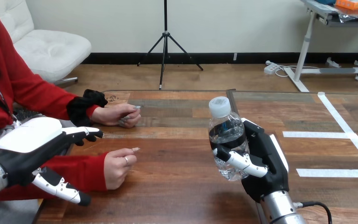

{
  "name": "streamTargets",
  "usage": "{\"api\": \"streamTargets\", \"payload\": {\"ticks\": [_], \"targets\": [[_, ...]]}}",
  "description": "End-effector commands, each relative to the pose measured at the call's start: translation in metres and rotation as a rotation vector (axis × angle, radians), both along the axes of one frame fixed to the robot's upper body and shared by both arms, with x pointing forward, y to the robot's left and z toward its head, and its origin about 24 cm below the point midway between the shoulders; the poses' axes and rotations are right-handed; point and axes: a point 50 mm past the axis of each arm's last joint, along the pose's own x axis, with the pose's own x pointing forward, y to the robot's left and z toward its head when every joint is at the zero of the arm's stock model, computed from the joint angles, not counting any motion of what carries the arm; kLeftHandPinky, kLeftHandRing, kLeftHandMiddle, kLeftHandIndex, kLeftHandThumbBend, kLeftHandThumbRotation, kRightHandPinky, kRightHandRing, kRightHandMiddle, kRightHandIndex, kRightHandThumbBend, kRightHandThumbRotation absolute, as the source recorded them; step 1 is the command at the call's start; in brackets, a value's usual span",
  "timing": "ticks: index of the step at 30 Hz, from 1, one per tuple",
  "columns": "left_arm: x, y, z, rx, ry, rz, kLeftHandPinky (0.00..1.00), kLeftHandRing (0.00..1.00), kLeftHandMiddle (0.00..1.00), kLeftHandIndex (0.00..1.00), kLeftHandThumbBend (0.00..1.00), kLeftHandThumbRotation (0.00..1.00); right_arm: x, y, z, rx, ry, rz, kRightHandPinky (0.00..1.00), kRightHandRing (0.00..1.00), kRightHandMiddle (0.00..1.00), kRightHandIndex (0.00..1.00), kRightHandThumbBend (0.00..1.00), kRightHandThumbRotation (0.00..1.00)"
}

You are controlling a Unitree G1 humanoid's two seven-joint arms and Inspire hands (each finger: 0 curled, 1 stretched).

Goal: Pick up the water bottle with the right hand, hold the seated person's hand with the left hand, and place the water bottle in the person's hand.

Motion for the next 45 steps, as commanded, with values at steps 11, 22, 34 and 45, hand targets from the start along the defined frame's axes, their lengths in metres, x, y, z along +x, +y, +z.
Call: {"api": "streamTargets", "payload": {"ticks": [11,22,34,45], "targets": [[0.020,0.002,0.012,0.055,-0.073,0.012,0.70,0.78,0.83,0.86,1.00,0.37,0.006,0.009,0.028,0.013,-0.135,0.026,0.10,0.15,0.24,0.41,0.91,0.04],[0.026,0.002,0.005,0.100,-0.060,0.026,0.70,0.78,0.83,0.86,1.00,0.37,0.002,0.008,0.033,0.014,-0.153,0.022,0.10,0.14,0.24,0.41,0.91,0.05],[0.030,-0.001,-0.001,0.112,-0.058,0.029,0.69,0.76,0.81,0.83,1.00,0.38,-0.003,0.008,0.037,0.014,-0.163,0.023,0.09,0.14,0.25,0.41,0.91,0.05],[0.033,-0.008,-0.001,0.114,-0.055,0.026,0.63,0.69,0.73,0.77,1.00,0.32,-0.007,0.008,0.039,0.020,-0.170,0.017,0.10,0.15,0.26,0.41,0.92,0.05]]}}
